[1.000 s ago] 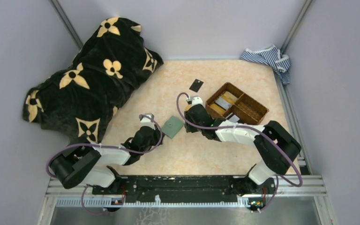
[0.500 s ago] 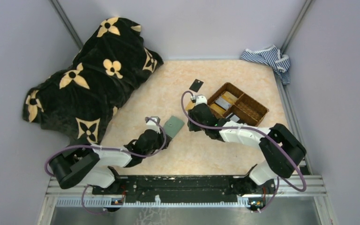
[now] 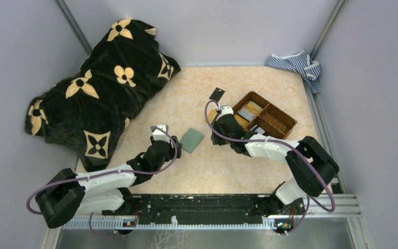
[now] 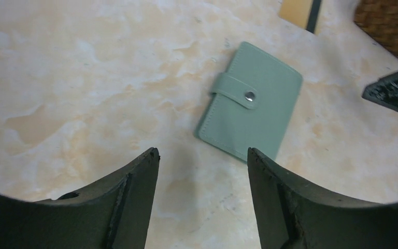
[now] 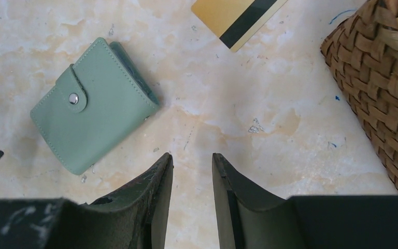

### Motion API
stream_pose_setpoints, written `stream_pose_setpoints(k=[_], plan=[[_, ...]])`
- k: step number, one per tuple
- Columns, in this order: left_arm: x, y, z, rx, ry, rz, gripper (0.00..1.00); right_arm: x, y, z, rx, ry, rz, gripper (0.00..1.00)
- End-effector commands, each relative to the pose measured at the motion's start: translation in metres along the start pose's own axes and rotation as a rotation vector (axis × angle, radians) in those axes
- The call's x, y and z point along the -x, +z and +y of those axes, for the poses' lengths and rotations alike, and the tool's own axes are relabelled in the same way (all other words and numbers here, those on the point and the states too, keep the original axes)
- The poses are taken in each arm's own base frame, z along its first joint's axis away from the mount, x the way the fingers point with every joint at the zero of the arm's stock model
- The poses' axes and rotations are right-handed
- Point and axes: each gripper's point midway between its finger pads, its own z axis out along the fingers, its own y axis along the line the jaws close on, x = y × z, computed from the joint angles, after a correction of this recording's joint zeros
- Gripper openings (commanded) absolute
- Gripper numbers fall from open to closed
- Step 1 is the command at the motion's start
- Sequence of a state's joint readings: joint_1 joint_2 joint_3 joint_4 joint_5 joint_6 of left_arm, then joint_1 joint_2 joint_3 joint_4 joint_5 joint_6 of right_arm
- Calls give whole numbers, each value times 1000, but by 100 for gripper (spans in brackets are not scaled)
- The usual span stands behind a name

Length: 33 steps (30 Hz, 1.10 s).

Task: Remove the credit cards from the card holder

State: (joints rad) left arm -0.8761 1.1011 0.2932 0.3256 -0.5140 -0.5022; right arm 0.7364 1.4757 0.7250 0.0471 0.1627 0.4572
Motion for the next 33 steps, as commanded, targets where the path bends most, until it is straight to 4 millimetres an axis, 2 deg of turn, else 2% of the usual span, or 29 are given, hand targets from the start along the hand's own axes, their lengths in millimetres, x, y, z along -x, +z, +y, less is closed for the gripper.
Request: stream_pose_setpoints(k=[1,5,7,11,15,21,28,33], plan=[[18,8,22,146,70,-43,68,10,6,14,62,21,-28,34],[25,24,26,121,50,-45,67,6,5,15,71,17,-23,33],[27,33,36,130,12,-34,67,5,4,13,69,16,-23,32],[27,43,65,209,-5,-18,52,5,-1,13,75,19,-35,31],[21,57,74,255,28,31,48,11,-6,15,81,13,-38,29],[-8,74,61,200,10,135,52,28,-16,16,69,-16,-58,29],[-26,65,44,163,44,166,52,32,-29,10,54,-13,-101,29],[-38,59,20,97,40,176,53,27,-34,8,62,1,-103,29]])
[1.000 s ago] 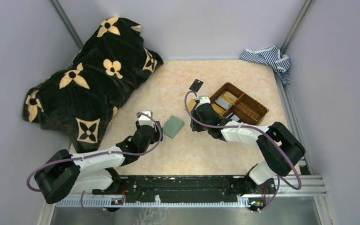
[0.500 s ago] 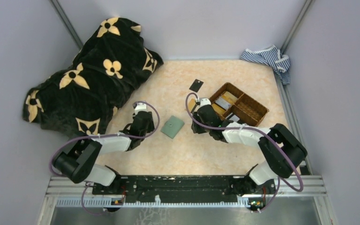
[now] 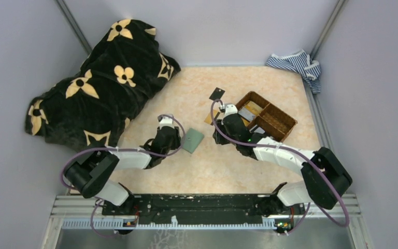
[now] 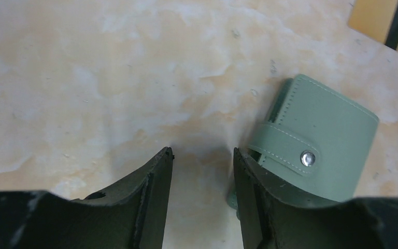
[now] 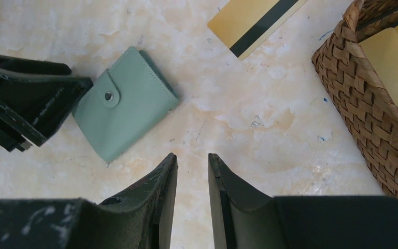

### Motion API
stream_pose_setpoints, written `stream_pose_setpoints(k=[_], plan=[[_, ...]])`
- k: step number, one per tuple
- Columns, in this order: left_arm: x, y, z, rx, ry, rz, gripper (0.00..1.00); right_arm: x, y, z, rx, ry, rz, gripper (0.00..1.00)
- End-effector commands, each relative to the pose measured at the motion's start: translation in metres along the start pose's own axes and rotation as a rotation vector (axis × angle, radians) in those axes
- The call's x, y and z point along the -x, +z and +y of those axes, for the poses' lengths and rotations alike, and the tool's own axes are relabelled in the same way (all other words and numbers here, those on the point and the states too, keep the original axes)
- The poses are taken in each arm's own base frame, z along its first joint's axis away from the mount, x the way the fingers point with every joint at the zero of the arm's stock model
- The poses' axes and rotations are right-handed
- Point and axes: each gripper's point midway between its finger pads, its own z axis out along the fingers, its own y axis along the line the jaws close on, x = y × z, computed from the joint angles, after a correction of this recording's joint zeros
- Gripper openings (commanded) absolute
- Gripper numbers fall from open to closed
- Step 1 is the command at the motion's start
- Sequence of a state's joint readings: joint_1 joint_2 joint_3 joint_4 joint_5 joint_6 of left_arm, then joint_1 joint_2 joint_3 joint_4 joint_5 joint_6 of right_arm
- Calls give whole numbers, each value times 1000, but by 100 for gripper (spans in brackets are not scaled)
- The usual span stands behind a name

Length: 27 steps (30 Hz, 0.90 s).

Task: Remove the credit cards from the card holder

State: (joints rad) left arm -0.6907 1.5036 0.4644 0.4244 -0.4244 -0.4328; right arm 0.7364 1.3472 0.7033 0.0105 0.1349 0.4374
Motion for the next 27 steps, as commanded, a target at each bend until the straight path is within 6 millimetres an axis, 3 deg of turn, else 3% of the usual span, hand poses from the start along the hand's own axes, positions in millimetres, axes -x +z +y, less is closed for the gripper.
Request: stream_pose_setpoints(k=[1,7,10,13,19,21,23,24,27], plan=[[-29,-7,-16,-53,7,72,54,10,-6,0,4,9,-50,29],[-36,-21,-43,-97,-23,96,55,7,-4,0,6,7,-38,29],[-37,-30,-44,-98,-53,101,56,6,-4,0,7,1,-40,32],[-28,-37,-42,-100,-72,77,57,3,0,2,26,-9,-34,46],[-5,-45,-41,-110,-39,2,68,0,11,10,63,-10,-16,42],[6,-46,-48,-161,52,-41,82,-2,15,13,73,-10,-1,42],[13,-50,-70,-319,270,-83,91,-3,17,16,86,-6,6,42],[18,-51,-79,-375,392,-108,93,-4,18,17,90,-3,8,42],[23,-50,-90,-434,546,-136,93,-5,20,20,103,2,16,41]])
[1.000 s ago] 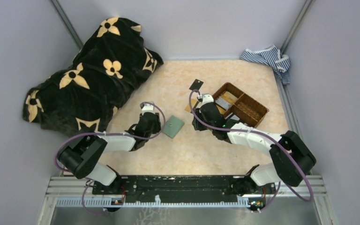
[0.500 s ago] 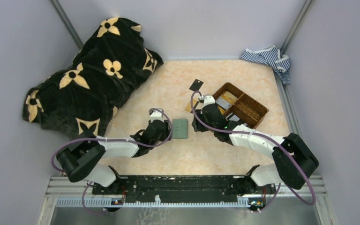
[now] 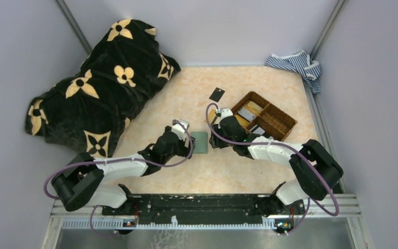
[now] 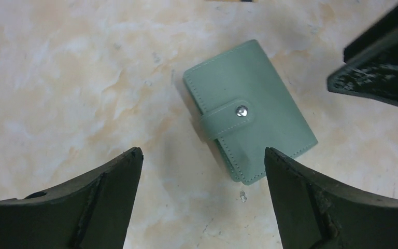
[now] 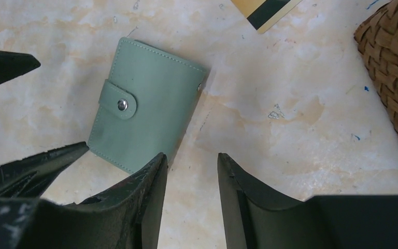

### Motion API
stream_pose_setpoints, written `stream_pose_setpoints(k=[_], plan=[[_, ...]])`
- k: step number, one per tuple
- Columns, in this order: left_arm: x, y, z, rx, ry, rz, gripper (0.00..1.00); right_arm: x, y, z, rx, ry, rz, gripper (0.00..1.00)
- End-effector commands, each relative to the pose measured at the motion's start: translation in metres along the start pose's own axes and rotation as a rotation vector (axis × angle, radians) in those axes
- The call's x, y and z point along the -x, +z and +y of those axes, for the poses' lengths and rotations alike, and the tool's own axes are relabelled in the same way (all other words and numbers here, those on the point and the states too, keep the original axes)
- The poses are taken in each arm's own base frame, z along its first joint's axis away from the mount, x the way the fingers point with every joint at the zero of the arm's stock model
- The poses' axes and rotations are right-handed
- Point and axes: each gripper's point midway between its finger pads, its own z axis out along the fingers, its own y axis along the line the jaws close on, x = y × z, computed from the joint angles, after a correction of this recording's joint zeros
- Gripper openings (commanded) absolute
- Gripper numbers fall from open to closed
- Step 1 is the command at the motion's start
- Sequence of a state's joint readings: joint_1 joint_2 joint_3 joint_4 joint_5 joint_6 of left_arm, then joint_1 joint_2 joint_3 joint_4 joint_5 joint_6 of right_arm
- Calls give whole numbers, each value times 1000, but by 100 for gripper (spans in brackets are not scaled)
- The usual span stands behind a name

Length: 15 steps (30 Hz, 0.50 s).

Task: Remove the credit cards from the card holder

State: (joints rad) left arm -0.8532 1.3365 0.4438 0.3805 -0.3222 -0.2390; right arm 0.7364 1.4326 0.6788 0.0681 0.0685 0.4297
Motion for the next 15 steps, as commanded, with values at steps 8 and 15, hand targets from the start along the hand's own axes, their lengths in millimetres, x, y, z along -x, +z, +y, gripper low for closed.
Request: stream_pose_setpoints(k=[8,15], plan=[[15,-8,-54,-495,494,-161,94,21,-2,20,84,34,-67,40],[27,-3,-51,-710,402,-175,87,15,-12,12,75,19,-59,40]])
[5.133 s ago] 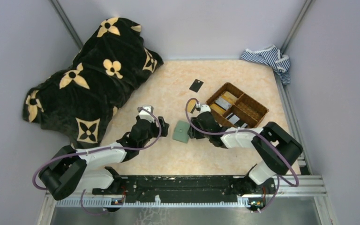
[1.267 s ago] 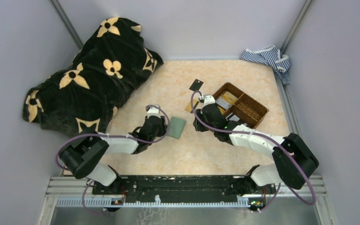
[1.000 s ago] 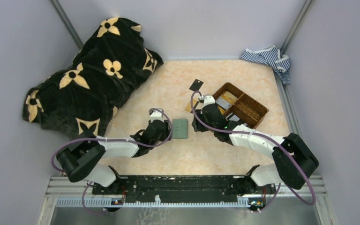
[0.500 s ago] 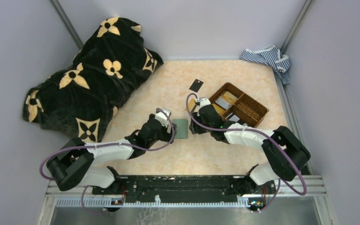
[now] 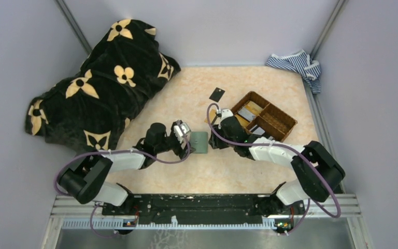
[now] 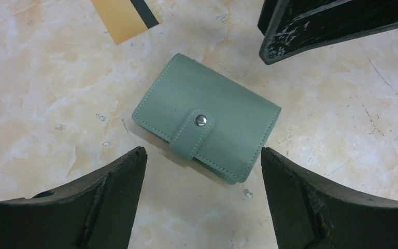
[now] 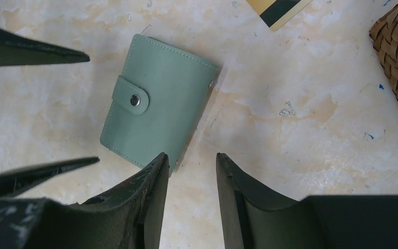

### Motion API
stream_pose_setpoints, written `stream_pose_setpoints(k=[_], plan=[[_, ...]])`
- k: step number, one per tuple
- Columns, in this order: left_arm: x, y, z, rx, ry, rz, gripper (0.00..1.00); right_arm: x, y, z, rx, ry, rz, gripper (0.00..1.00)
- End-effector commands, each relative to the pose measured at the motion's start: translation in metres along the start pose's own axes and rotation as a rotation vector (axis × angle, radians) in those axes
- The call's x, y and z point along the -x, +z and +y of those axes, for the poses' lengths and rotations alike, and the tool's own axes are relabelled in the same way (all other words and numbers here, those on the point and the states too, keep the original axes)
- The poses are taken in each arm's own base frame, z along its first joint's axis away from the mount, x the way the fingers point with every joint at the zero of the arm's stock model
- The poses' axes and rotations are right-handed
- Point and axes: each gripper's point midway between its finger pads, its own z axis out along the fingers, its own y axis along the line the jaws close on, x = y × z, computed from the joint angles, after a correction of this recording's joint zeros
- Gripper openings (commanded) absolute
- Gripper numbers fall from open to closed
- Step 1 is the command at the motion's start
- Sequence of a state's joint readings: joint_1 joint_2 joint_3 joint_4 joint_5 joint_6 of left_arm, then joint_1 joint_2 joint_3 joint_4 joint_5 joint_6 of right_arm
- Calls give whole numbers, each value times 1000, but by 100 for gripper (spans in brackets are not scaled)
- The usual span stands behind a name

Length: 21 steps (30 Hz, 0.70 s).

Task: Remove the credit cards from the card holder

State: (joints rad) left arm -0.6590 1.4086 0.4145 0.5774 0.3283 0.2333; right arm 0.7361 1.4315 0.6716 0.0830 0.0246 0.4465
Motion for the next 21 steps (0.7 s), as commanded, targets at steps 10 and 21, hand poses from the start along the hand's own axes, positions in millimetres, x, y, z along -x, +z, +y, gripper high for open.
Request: stream_pose_setpoints(k=[10,21], plan=[[23,9,-26,-344,231,-152,80,10,-20,-4,25,11,-76,40],[-13,27,-6,-331,184,-69,80,10,-22,-9,9,9,-79,39]])
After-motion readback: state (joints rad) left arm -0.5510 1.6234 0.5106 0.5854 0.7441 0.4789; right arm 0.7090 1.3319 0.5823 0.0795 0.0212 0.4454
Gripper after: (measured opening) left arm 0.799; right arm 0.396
